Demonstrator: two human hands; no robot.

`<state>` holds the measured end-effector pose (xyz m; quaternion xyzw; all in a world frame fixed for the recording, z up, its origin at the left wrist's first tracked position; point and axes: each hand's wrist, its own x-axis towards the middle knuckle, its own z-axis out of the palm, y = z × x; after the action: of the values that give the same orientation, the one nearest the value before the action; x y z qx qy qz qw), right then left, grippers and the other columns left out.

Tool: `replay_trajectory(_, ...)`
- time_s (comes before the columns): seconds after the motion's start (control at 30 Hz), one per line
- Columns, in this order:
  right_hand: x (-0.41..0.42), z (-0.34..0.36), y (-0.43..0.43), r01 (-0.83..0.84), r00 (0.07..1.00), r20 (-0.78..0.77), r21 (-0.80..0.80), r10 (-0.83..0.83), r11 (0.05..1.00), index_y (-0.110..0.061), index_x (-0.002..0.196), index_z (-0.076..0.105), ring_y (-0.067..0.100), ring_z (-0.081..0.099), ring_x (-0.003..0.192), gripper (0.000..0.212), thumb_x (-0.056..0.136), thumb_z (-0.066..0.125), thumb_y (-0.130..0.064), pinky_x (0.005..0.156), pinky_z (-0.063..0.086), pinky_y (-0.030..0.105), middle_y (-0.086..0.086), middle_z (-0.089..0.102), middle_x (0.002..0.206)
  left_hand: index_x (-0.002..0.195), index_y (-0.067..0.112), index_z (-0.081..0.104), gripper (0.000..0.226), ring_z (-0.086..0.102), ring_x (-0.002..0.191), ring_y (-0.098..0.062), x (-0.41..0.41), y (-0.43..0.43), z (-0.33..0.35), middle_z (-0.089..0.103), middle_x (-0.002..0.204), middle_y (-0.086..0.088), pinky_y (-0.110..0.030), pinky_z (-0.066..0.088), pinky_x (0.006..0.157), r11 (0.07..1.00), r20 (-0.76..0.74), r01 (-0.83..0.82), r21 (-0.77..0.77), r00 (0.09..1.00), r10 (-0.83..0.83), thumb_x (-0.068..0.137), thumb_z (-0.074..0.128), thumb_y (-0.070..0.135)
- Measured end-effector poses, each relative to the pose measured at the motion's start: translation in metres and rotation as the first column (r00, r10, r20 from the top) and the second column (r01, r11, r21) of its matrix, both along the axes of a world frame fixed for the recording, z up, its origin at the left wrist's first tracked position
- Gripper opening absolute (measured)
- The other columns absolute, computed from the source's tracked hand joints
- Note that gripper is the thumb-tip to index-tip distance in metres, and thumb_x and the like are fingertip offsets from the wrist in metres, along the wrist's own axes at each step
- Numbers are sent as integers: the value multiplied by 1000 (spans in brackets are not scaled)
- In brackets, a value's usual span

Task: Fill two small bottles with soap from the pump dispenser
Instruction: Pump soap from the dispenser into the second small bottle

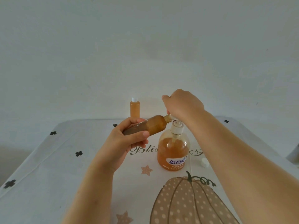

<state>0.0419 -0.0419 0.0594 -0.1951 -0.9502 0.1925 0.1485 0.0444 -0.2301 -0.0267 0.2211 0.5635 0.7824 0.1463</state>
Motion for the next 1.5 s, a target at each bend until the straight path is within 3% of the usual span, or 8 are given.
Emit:
replay_trajectory(0.23,0,-2,-2,11,1000,19,-12,-10,1000,-11,89,72,21,59,64,43,99,37,-34,61,44,29,5,70,76,98,11,71,37,65,66,-22,1,2,-1,68,85,-5,-29,56,65,1000,31,2,27,1000,-3,63,82,8)
replay_trajectory(0.43,-1,-7,0,2,1000,-12,-32,-2,999,-10,88,72,20,58,64,41,97,38,-31,61,43,29,4,69,78,97,12,71,45,66,66,-23,-1,1,-2,68,85,-6,-30,56,66,1000,20,6,10,1000,-6,55,85,18)
replay_trajectory(0.8,-2,-16,0,28,999,-36,-104,-32,994,-9,91,74,21,56,64,40,96,40,-29,57,39,28,5,69,80,92,15,74,43,66,69,-22,-4,0,-3,68,87,-7,-29,57,67,1000,20,3,-30,1000,-2,52,87,19)
replay_trajectory(1.03,1,-13,0,21,998,-52,-111,-27,994,-9,90,73,19,54,61,38,97,41,-29,56,39,27,4,67,76,100,10,70,48,63,63,-23,-2,1,-2,64,79,-10,-29,54,62,1000,16,11,-19,1000,-11,55,84,21)
replay_trajectory(1.17,1,-6,1,8,997,-78,-35,-11,999,-10,73,60,19,51,57,35,97,41,-27,53,35,26,4,68,76,103,5,64,53,62,61,-22,-1,2,0,63,75,-9,-29,54,59,1000,16,27,0,1000,-27,57,82,22)
replay_trajectory(1.27,3,-3,0,8,996,-94,37,-5,999,-13,63,46,18,43,51,39,100,42,-26,50,30,26,1,54,61,103,3,63,53,62,61,-22,1,2,1,65,76,-7,-28,54,59,999,9,36,8,999,-36,58,81,24)
replay_trajectory(1.37,2,-3,0,-16,998,-64,4,16,1000,-10,73,60,21,55,60,36,99,41,-27,55,40,27,4,68,74,101,2,62,52,62,60,-22,2,2,1,67,76,-5,-27,54,59,999,6,33,15,999,-33,58,80,26)
replay_trajectory(1.5,3,-3,-2,-17,1000,-26,-22,16,1000,-9,85,70,22,60,67,39,98,39,-29,60,44,29,6,70,78,99,2,63,49,62,60,-21,1,3,1,64,75,-8,-27,53,59,1000,5,27,14,1000,-27,59,80,27)
